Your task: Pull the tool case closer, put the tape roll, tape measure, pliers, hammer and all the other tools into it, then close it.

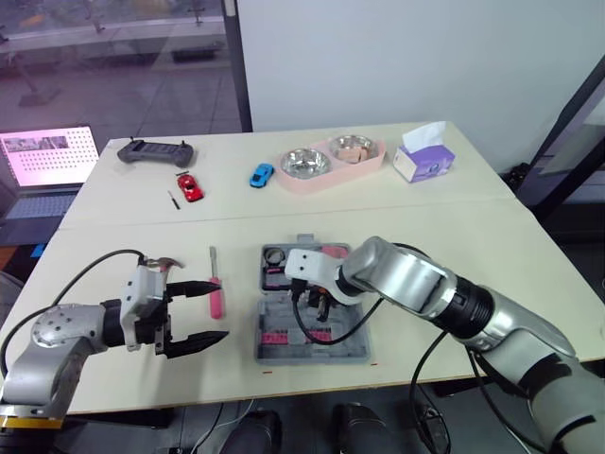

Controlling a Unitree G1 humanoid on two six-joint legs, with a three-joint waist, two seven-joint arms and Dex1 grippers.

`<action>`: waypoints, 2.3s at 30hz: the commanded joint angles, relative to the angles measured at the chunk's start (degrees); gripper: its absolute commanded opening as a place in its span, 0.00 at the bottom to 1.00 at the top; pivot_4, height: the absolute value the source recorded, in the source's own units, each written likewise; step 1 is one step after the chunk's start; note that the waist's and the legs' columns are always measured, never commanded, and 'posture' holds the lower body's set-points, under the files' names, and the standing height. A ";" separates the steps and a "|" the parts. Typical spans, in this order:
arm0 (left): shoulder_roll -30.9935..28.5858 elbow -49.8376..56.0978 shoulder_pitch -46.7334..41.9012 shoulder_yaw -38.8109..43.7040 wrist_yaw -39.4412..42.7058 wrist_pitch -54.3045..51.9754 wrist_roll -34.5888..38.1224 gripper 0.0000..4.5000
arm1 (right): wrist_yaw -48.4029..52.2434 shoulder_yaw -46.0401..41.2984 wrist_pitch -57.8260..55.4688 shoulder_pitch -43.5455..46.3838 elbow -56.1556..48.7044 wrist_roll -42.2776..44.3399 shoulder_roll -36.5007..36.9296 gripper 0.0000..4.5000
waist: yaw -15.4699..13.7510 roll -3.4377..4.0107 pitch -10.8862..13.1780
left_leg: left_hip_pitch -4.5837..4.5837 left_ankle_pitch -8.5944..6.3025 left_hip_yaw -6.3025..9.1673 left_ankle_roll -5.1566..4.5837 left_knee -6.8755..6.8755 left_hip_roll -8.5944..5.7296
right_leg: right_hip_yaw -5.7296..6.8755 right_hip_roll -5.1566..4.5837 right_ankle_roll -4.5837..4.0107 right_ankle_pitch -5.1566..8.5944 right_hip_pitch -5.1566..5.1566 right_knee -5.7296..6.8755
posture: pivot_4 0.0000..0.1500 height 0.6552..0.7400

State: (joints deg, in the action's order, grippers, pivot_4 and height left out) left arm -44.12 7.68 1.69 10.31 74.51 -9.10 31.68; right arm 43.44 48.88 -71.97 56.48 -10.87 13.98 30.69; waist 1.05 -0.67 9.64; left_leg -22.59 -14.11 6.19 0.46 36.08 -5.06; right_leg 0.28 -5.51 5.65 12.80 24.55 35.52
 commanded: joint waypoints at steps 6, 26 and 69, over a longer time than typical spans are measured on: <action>0.09 1.18 -0.63 1.37 -1.05 1.61 0.25 1.00 | 2.44 2.22 5.25 2.84 5.56 -4.63 -3.05 0.01 | -0.07 0.00 0.00 | 0.00 0.00 0.00 0.00 0.02 -0.01 | 0.03 0.02 0.01 0.00 -0.01 0.00 | 1.00 1.00; 0.43 2.71 -0.88 0.81 -2.63 1.05 0.81 1.00 | 6.05 1.53 -0.55 3.97 1.67 -7.04 -4.38 0.01 | -0.08 0.01 0.00 | 0.03 0.00 0.00 0.02 0.00 -0.01 | 0.03 0.03 0.01 0.00 0.01 0.03 | 1.00 1.00; 4.85 0.97 -0.58 -1.17 -3.89 2.82 -0.76 1.00 | 8.87 10.79 4.22 11.90 19.36 -9.42 -12.82 0.01 | 0.04 0.02 0.00 | 0.03 0.01 0.00 0.04 -0.01 -0.02 | 0.04 0.10 0.01 0.00 0.12 0.07 | 1.00 1.00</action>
State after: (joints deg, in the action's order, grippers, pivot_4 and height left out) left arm -39.26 7.91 1.65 8.63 70.77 -7.09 30.59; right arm 52.74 60.68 -68.69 67.58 7.92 6.09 18.66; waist 1.08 -0.65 9.64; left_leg -22.55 -14.10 6.18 0.50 36.06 -5.08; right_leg 0.32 -5.41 5.66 12.80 24.67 35.60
